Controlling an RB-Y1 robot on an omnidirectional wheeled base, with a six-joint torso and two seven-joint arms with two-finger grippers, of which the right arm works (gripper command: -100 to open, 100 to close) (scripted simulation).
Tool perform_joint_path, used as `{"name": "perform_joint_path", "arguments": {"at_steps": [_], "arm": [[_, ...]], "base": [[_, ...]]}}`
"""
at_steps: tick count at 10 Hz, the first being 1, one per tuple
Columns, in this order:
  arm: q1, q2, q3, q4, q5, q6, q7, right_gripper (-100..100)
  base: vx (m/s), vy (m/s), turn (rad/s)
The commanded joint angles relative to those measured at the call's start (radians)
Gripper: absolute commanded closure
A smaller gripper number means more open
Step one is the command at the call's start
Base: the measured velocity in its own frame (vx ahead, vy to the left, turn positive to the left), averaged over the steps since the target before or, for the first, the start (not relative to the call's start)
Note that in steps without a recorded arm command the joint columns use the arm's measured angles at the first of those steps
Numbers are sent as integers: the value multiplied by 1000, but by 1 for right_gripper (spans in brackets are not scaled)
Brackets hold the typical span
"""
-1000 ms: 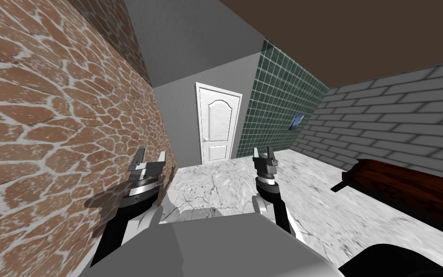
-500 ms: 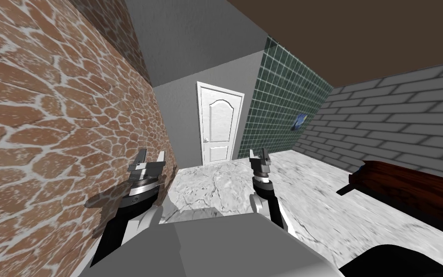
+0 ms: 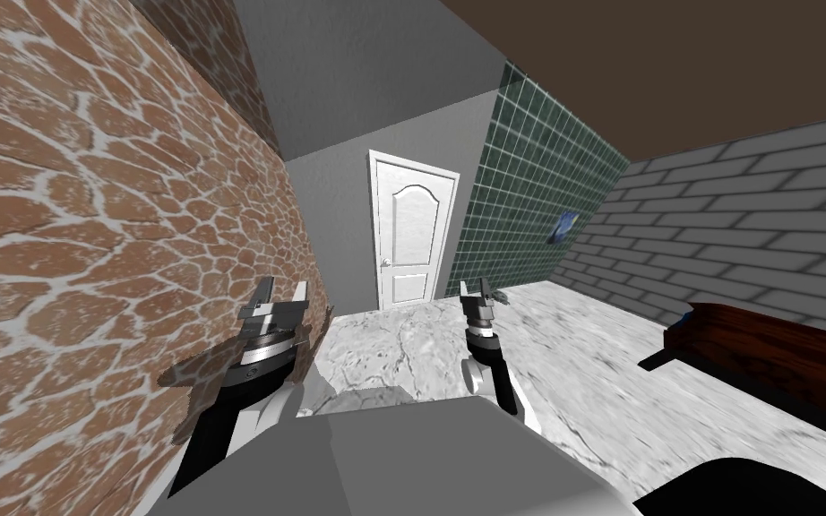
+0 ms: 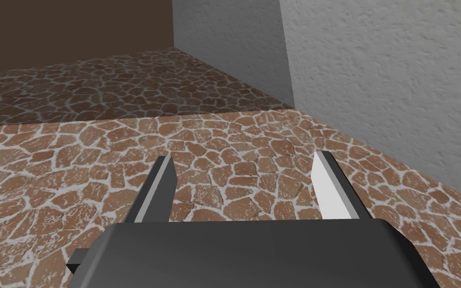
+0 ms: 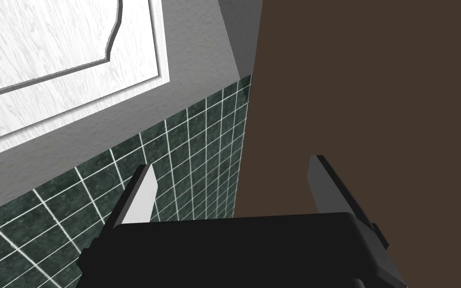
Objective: Pull the door open
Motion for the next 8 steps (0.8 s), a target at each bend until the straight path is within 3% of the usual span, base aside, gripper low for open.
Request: {"name": "perform_joint_path", "arguments": {"at_steps": [1,3,4,8], "arm": [[-19,-5,1,39,-1,-3,0,-100],[-43,-11,2,93,-2,-9,0,-100],[-43,-11,2,93,-2,-9,0,-100],[-96,-23,6,210,-4,-23,1,-100]], "base": [[70,35,20],[82,50,18],[58,38,7],[80,43,19]]}}
